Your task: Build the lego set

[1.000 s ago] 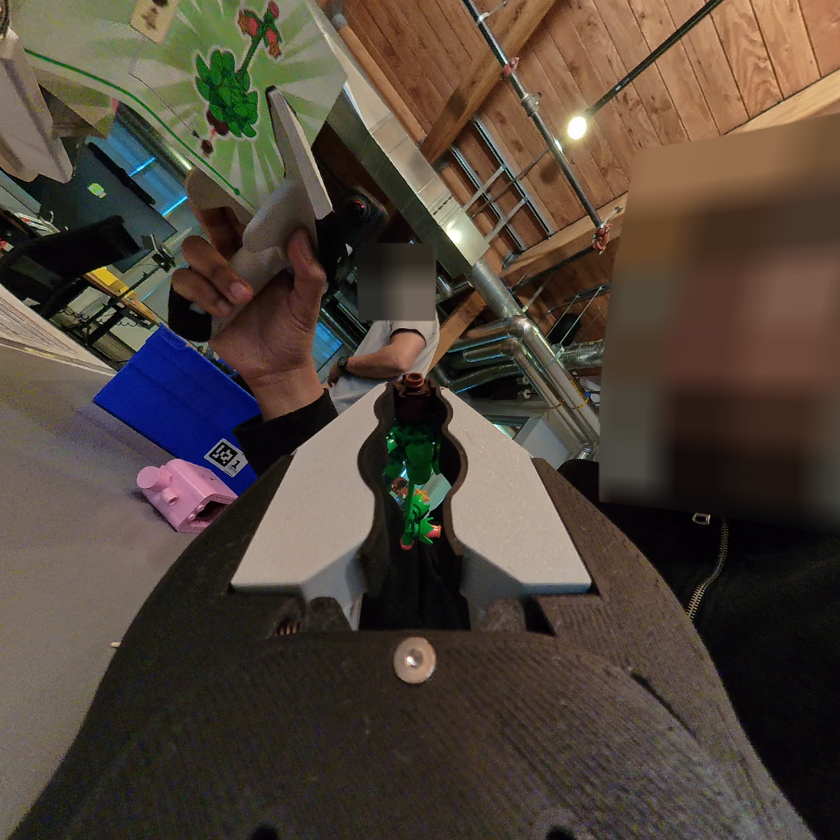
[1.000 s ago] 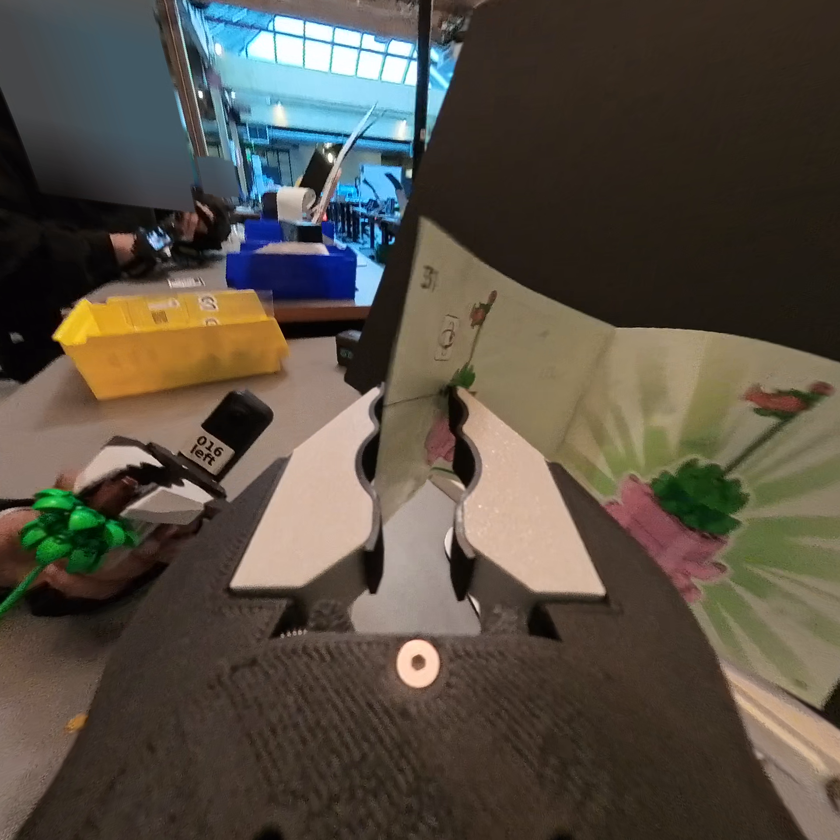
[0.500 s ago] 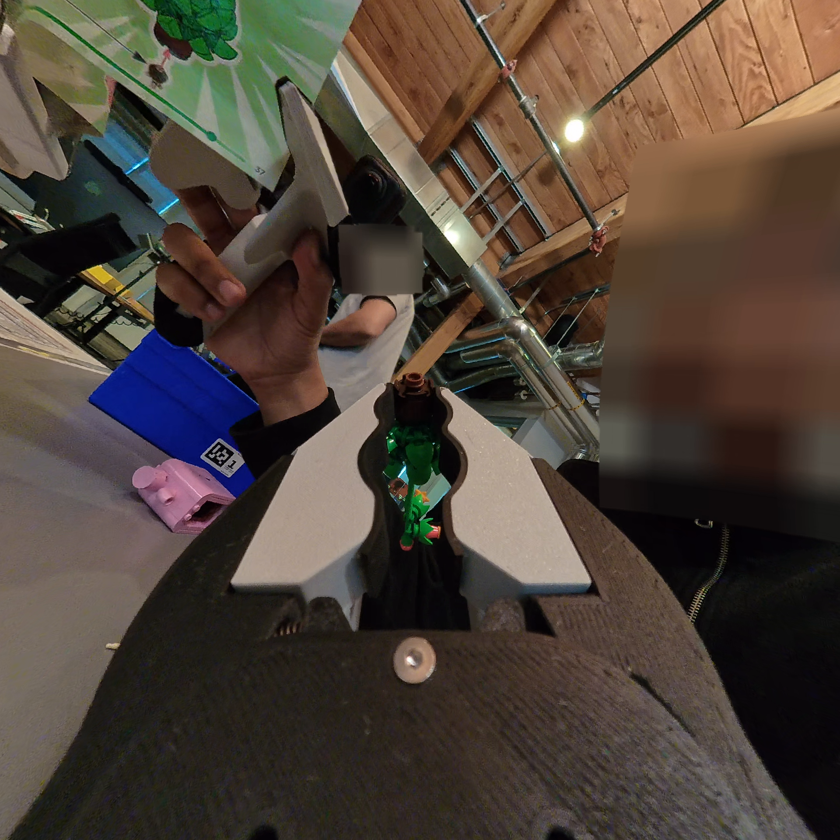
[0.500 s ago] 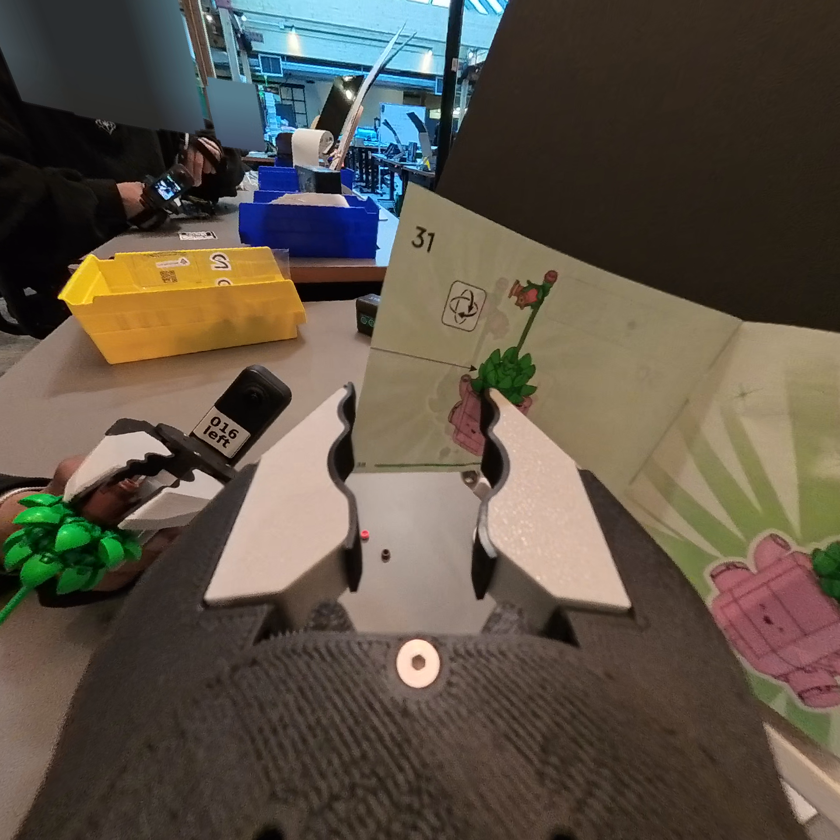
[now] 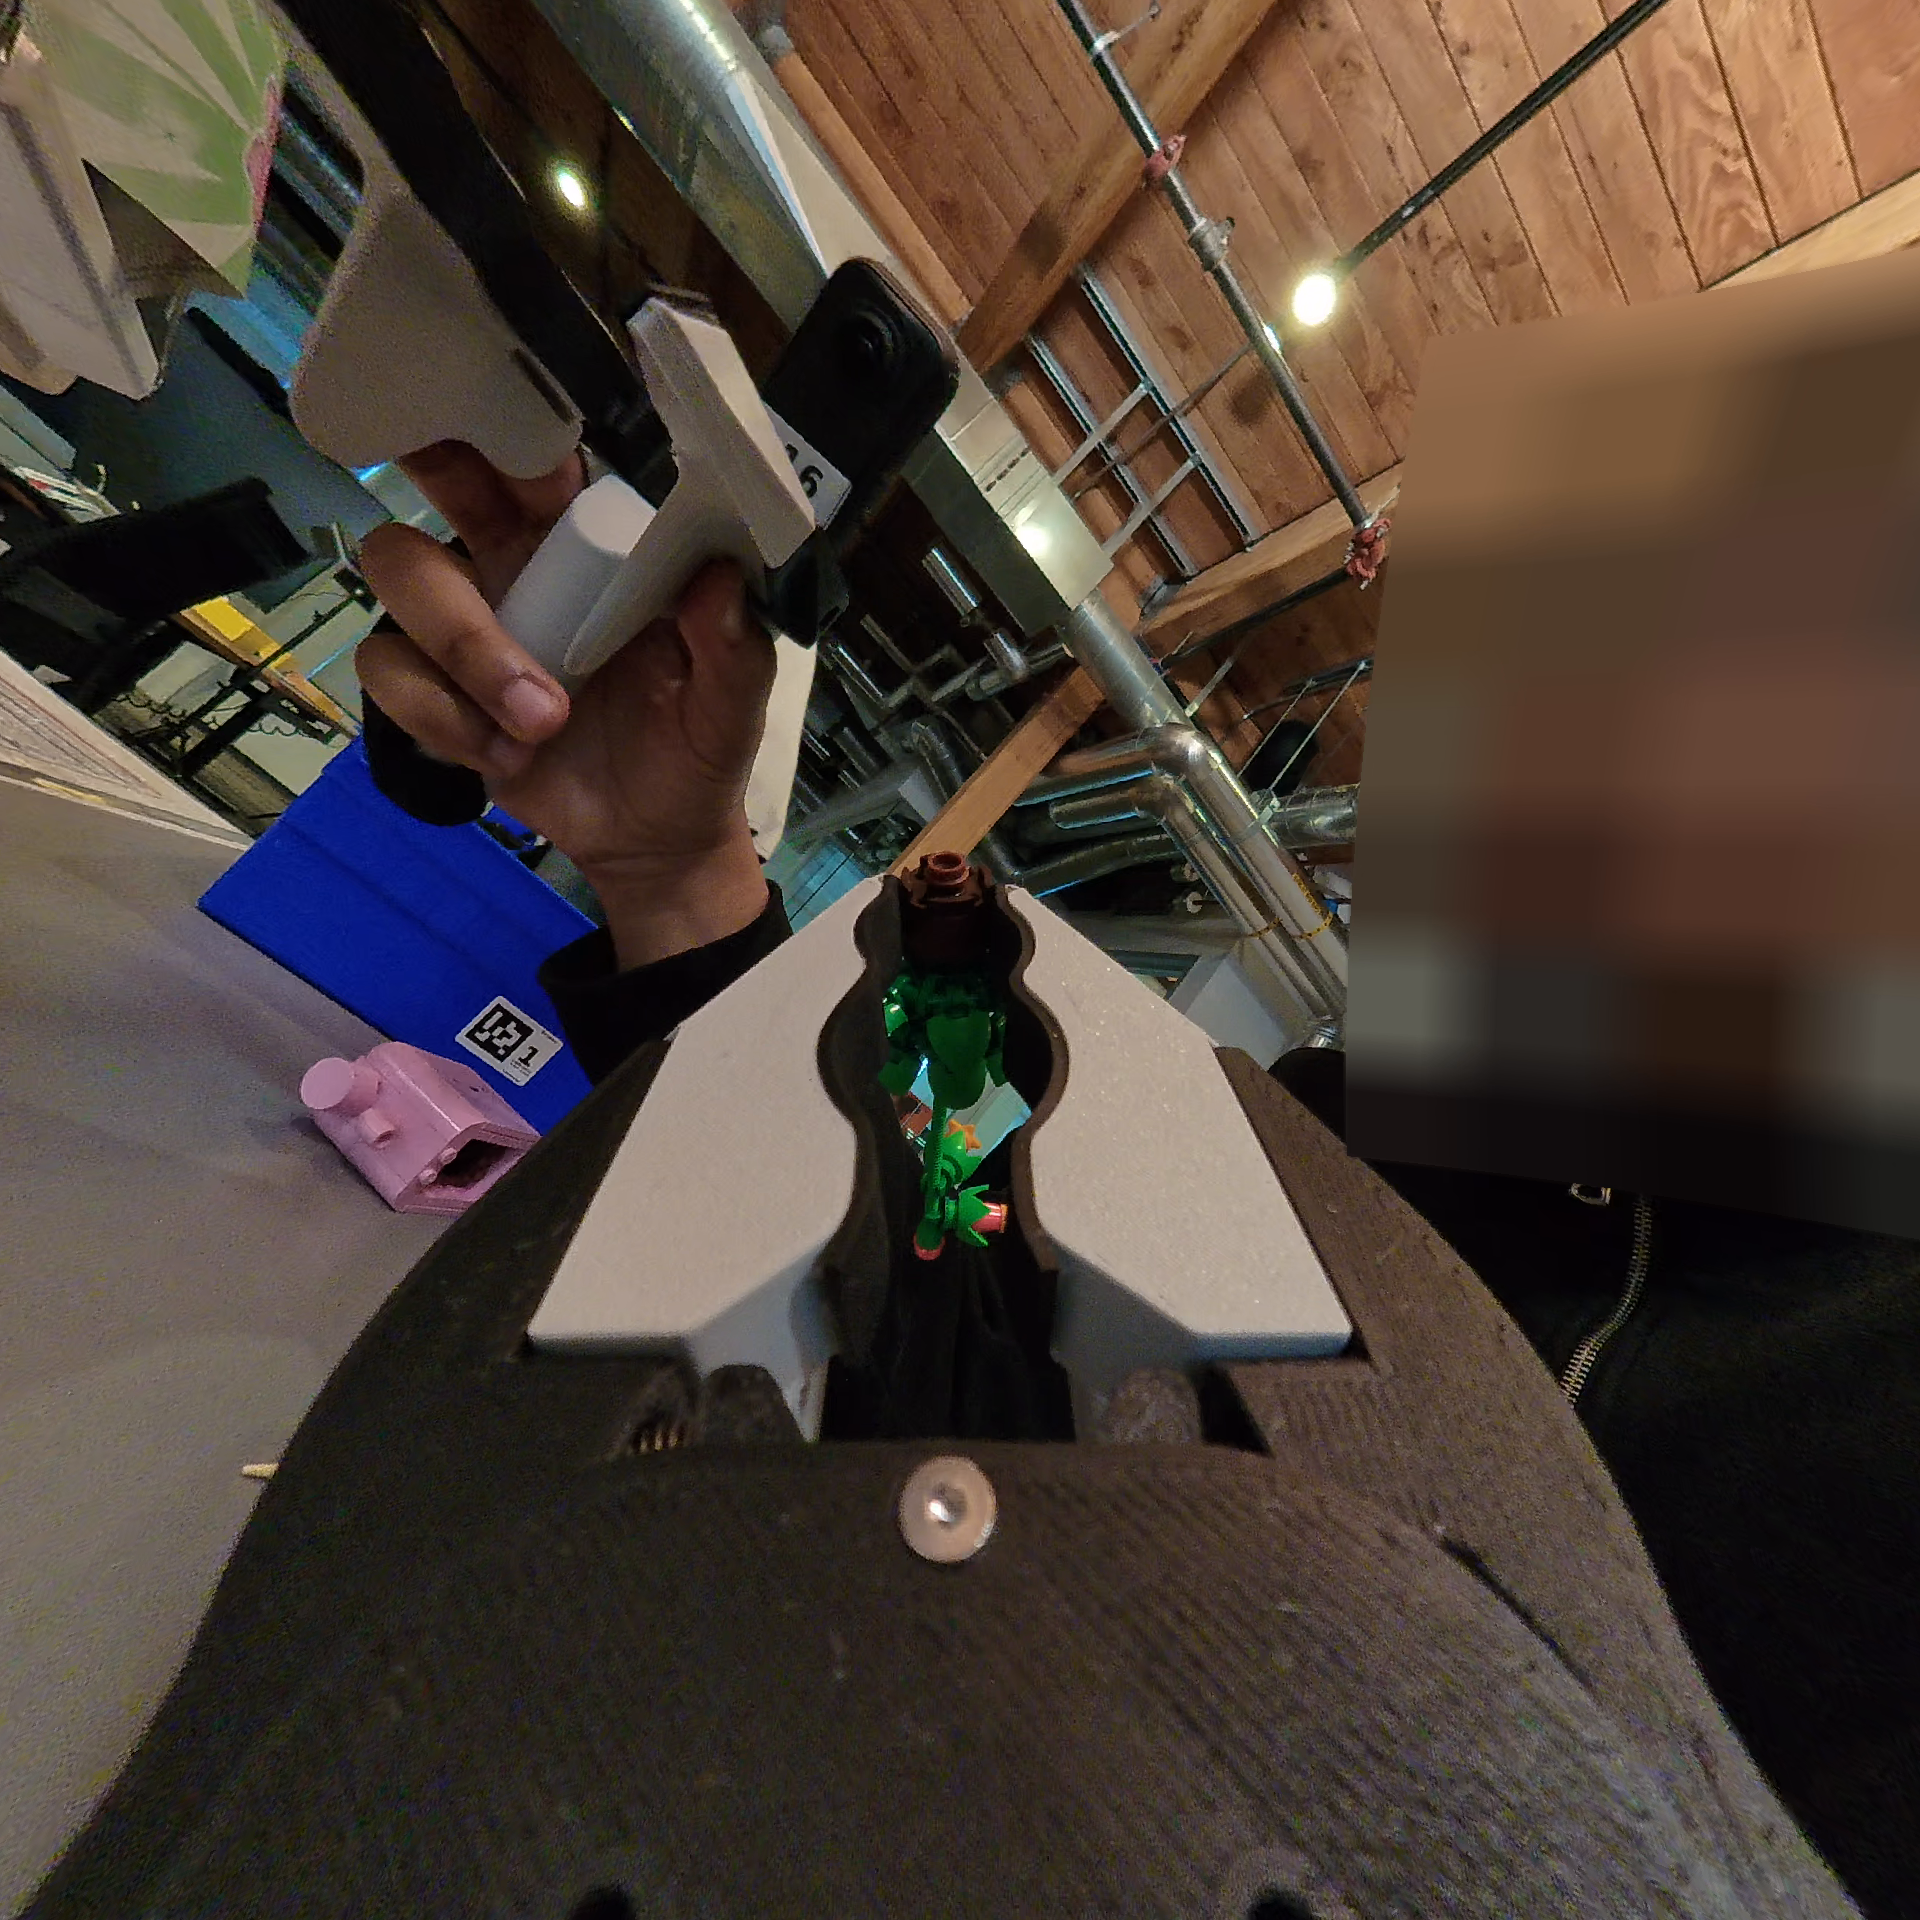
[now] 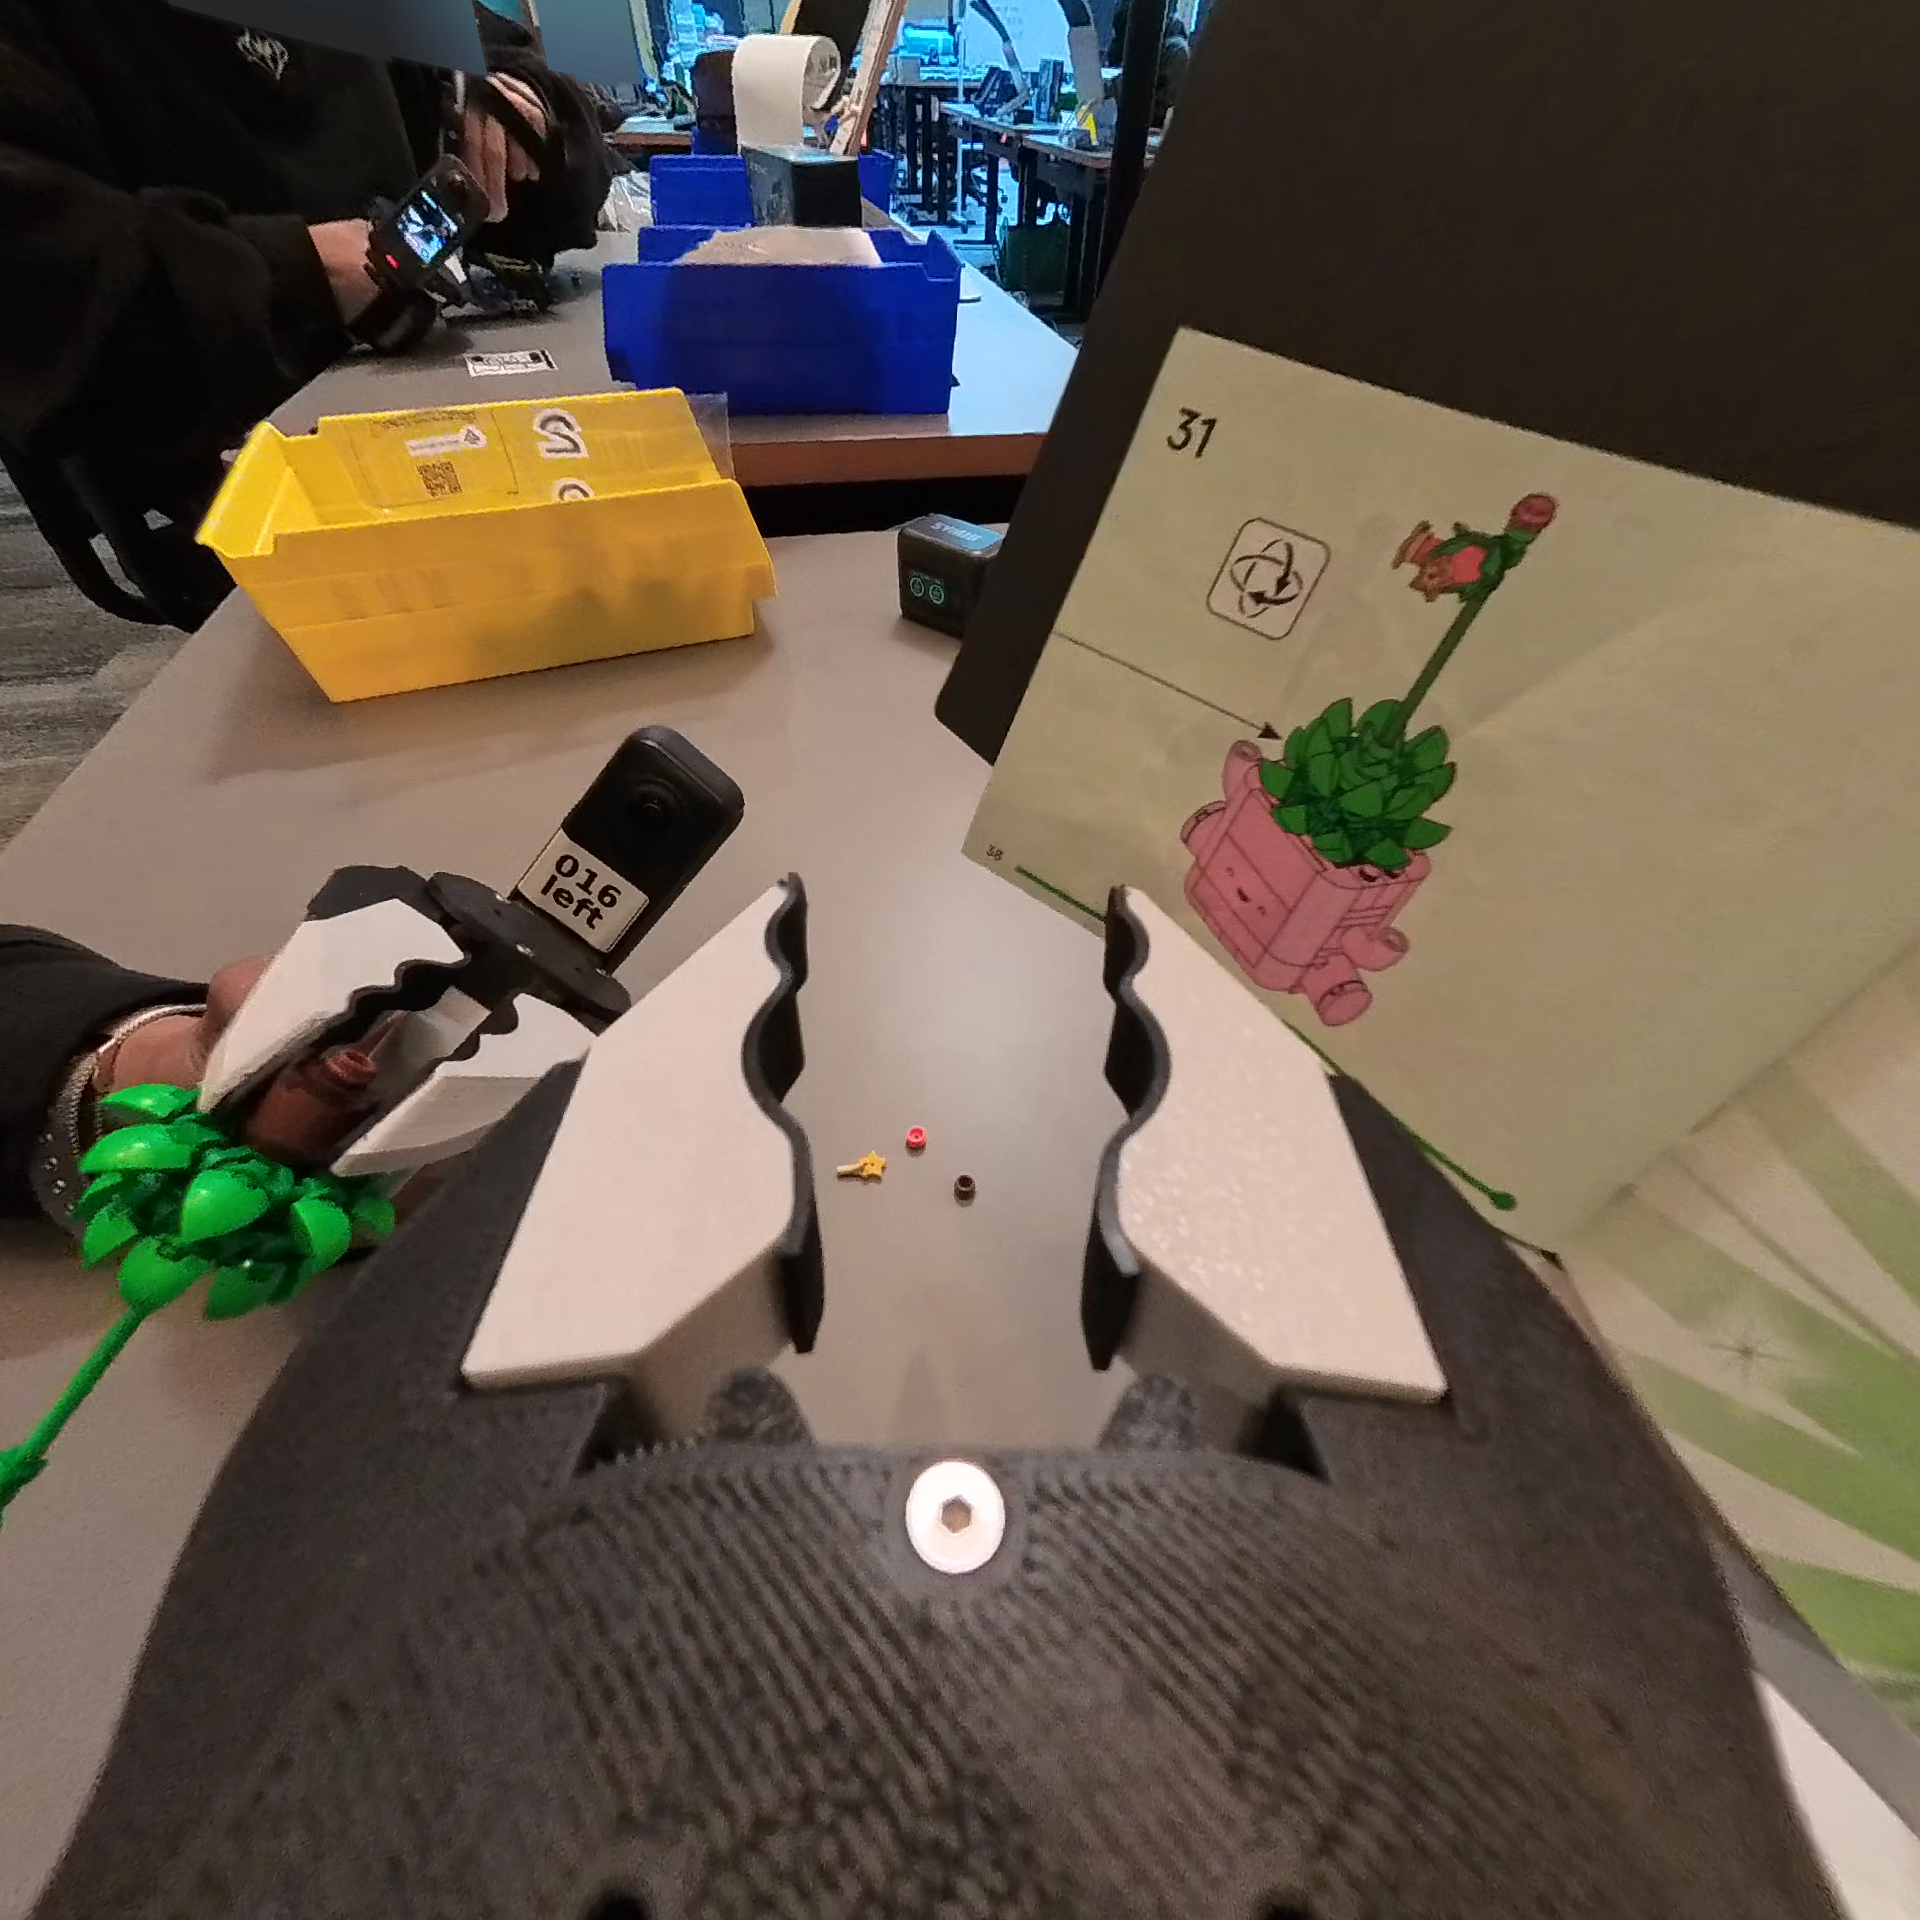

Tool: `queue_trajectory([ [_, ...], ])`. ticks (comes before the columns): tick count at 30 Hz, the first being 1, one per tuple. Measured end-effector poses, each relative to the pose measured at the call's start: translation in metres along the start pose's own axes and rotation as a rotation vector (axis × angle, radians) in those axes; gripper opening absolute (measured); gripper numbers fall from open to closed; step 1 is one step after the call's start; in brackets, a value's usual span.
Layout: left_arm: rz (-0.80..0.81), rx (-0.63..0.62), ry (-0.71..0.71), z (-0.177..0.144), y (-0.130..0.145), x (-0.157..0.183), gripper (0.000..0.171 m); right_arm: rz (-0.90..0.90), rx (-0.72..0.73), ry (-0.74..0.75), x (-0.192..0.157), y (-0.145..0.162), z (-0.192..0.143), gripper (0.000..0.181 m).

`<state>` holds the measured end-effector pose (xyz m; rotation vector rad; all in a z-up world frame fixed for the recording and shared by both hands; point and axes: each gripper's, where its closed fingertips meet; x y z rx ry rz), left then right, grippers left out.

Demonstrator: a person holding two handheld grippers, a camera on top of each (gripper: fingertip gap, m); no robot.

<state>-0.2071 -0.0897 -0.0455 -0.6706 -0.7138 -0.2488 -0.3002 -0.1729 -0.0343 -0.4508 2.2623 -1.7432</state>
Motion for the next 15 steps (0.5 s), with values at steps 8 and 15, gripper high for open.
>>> queue_trajectory([
  [8, -0.004, 0.008, 0.005, -0.001, -0.001, 0.001, 0.012, -0.034, -0.027, 0.200, 0.033, 0.000, -0.031, 0.040],
  [15, -0.013, 0.009, 0.009, -0.001, -0.001, 0.000, 0.012, 0.013, 0.226, 0.418, 0.064, -0.040, -0.092, 0.031],
])
Point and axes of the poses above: each gripper's, where its closed fingertips meet, z out along the fingers, y out of its underside, x = y × z across the jaws, and after that the axes turned 5 degrees about -y, right-handed
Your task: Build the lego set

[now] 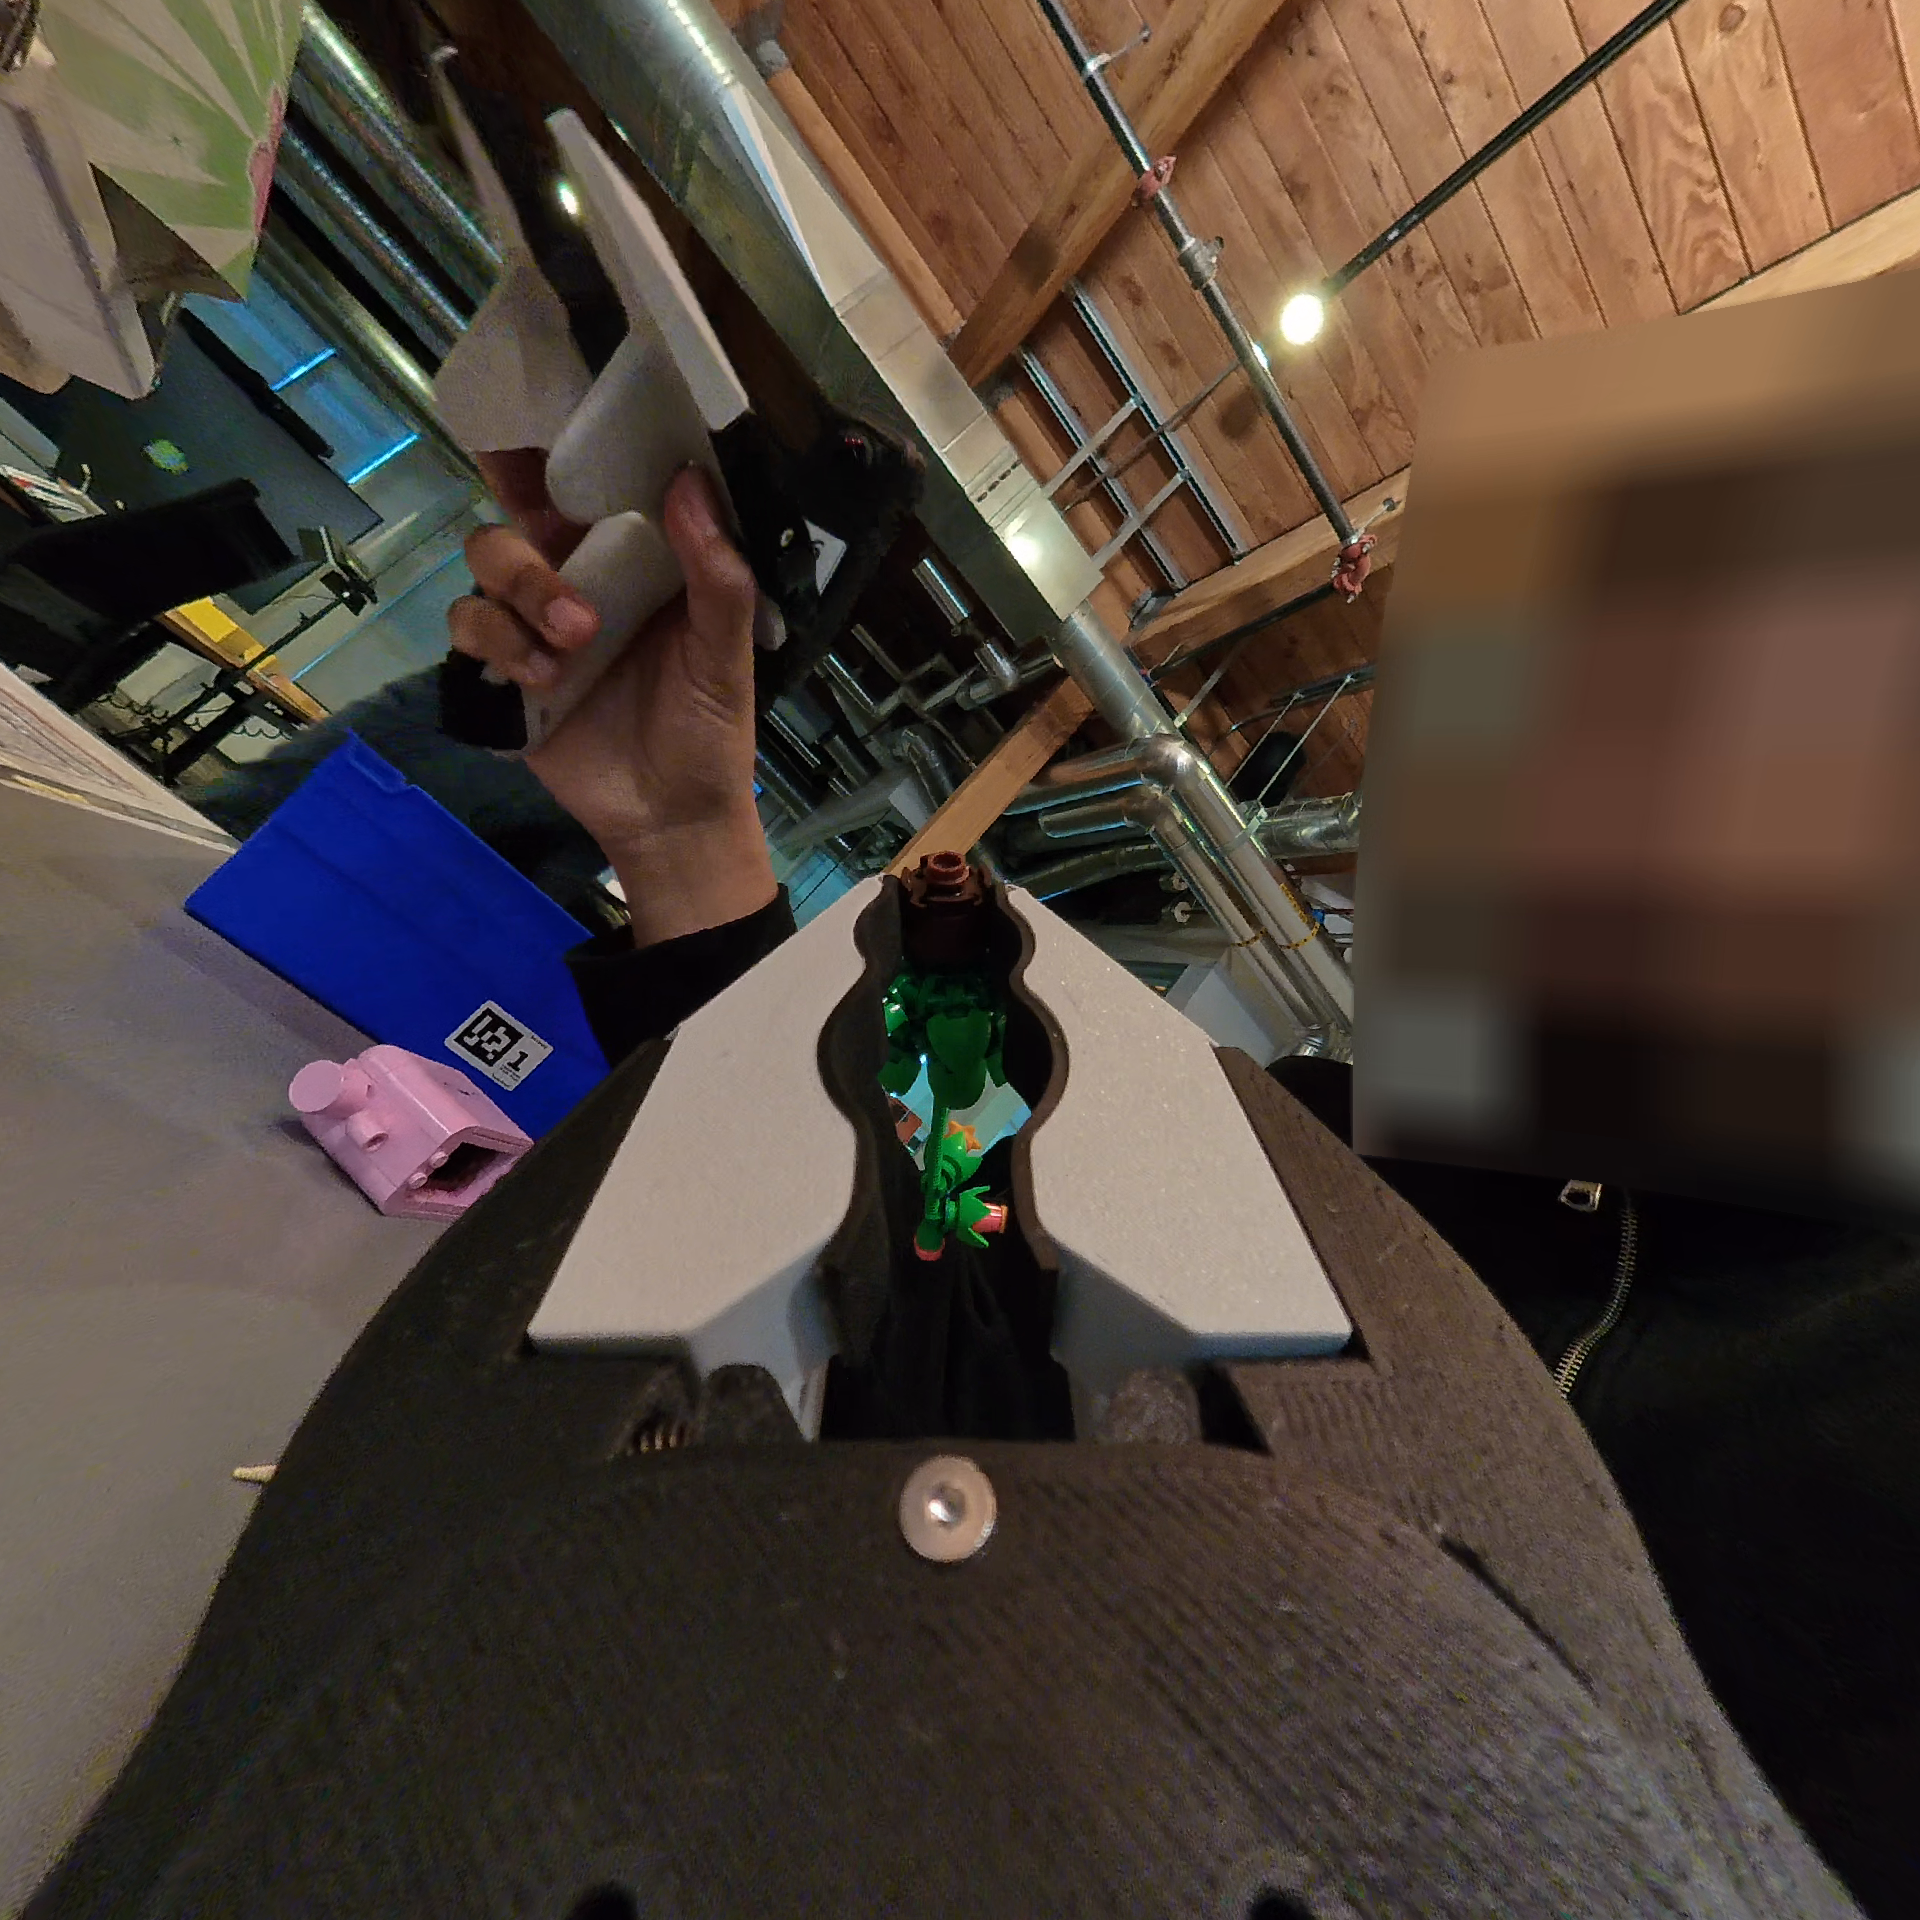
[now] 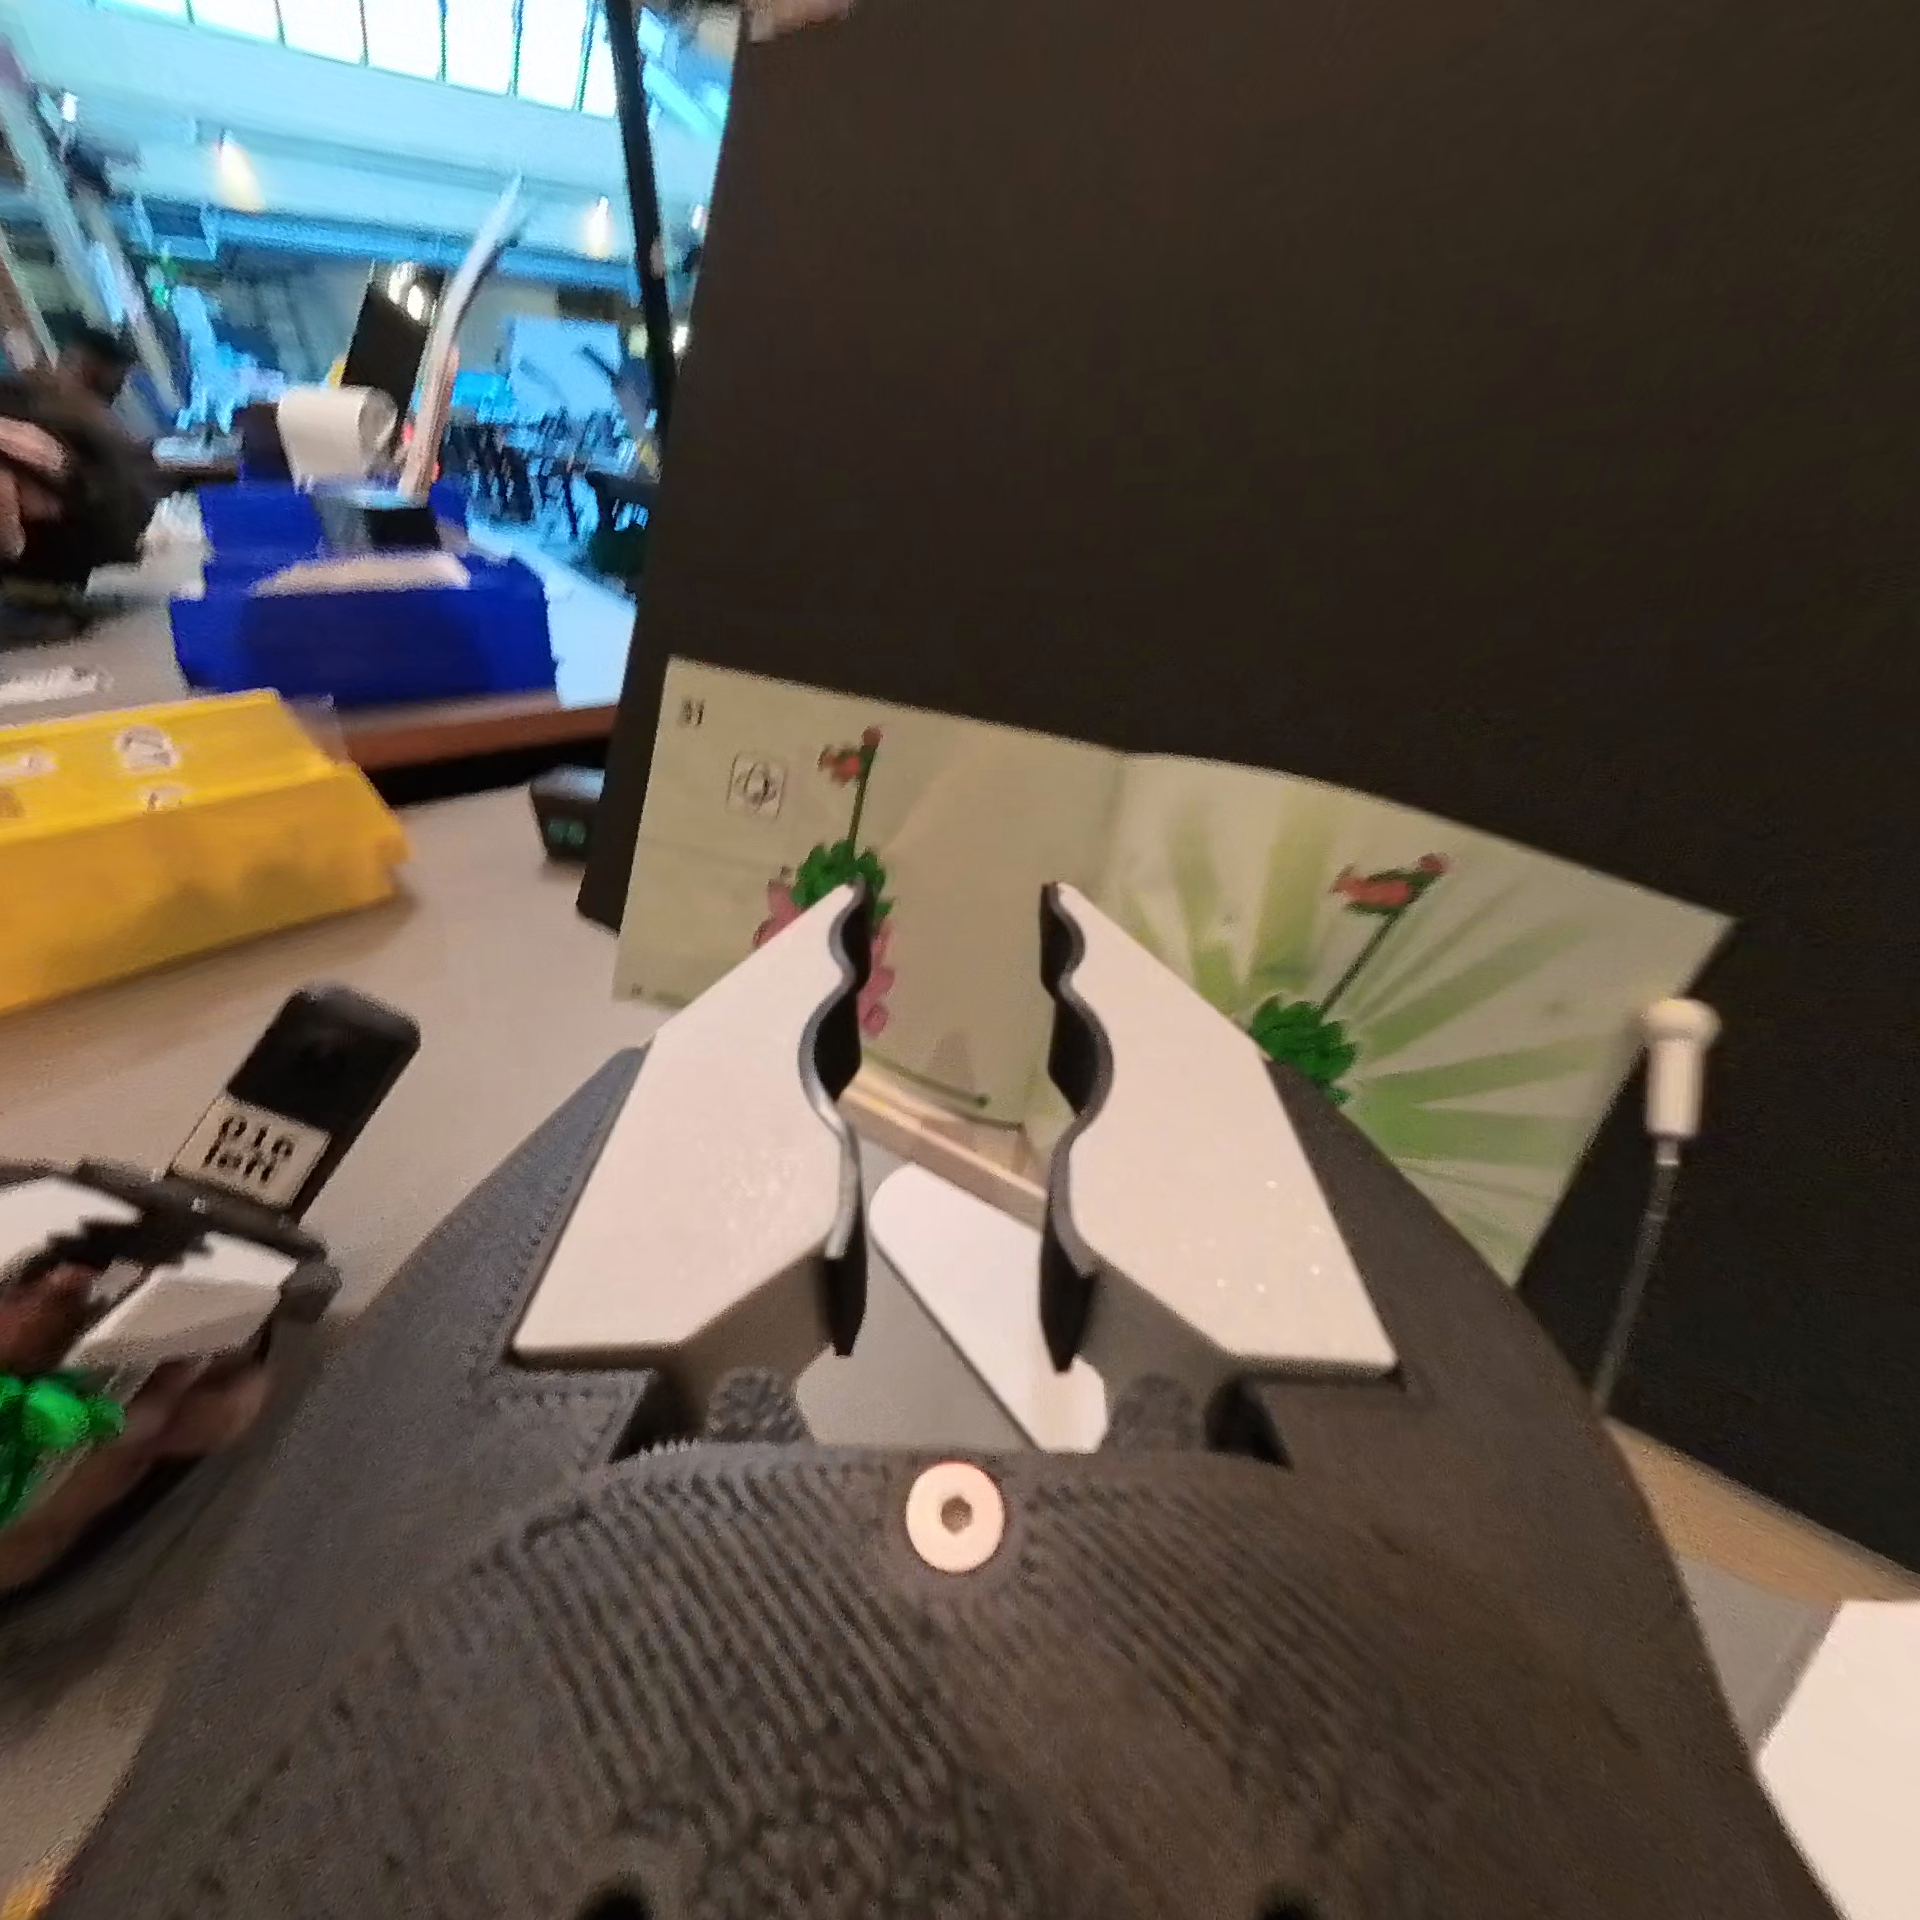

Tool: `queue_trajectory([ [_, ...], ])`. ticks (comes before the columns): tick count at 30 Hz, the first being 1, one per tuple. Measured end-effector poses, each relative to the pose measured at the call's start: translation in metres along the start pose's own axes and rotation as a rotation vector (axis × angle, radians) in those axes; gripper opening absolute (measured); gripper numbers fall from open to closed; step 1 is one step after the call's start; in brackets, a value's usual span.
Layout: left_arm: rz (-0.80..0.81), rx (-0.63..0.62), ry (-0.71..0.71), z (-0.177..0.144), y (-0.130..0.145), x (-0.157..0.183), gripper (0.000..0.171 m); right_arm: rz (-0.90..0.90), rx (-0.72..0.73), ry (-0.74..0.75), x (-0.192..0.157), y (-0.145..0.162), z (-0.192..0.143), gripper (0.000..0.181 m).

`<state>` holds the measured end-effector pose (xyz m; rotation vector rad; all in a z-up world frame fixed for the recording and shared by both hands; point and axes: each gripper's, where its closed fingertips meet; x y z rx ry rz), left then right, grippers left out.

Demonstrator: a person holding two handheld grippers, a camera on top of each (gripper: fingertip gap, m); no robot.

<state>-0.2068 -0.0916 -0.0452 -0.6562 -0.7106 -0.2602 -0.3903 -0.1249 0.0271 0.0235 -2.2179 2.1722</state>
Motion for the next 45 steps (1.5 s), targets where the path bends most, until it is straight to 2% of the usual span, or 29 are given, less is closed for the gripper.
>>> queue_trajectory([
  [8, -0.006, 0.008, 0.004, -0.001, -0.001, 0.000, 0.012, 0.004, 0.243, 0.090, 0.009, -0.058, -0.040, 0.026],
  [15, -0.033, 0.043, 0.026, -0.005, -0.007, 0.001, 0.013, 0.120, 0.440, 0.055, -0.008, -0.107, -0.073, 0.024],
  [18, -0.035, 0.057, 0.032, -0.007, -0.010, 0.001, 0.012, 0.206, 0.442, 0.101, -0.019, -0.120, -0.087, 0.033],
  [22, -0.049, 0.058, 0.040, -0.007, -0.010, 0.001, 0.012, 0.094, 0.333, 0.138, -0.064, -0.126, -0.095, 0.042],
  [25, -0.042, 0.058, 0.035, -0.007, -0.010, 0.001, 0.012, -0.021, 0.183, 0.212, -0.081, -0.097, -0.097, 0.046],
  [28, -0.040, 0.059, 0.036, -0.008, -0.010, 0.002, 0.012, -0.071, 0.008, 0.254, -0.081, -0.036, -0.100, 0.046],
  [31, -0.046, 0.062, 0.040, -0.008, -0.010, 0.002, 0.012, 0.023, -0.113, 0.251, -0.081, 0.027, -0.114, 0.051],
  [35, -0.036, 0.055, 0.031, -0.008, -0.009, 0.002, 0.012, 0.069, -0.123, 0.278, -0.073, 0.078, -0.138, 0.051],
  [36, -0.035, 0.053, 0.030, -0.008, -0.008, 0.002, 0.012, 0.089, -0.176, 0.295, -0.068, 0.095, -0.142, 0.050],
  [38, -0.034, 0.053, 0.030, -0.008, -0.008, 0.002, 0.012, 0.168, -0.346, 0.292, -0.065, 0.125, -0.147, 0.059],
  [42, -0.042, 0.050, 0.033, -0.008, -0.008, 0.002, 0.012, 0.272, -0.521, 0.142, -0.089, 0.150, -0.145, 0.064],
  [45, -0.052, 0.044, 0.029, -0.007, -0.007, 0.000, 0.013, 0.241, -0.637, 0.142, -0.090, 0.170, -0.152, 0.064],
])
Point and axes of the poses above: each gripper's, where its closed fingertips meet, z out along the fingers, y out of its underside, x = y × z across the jaws, and after that the axes turned 5 degrees about -y, right-handed
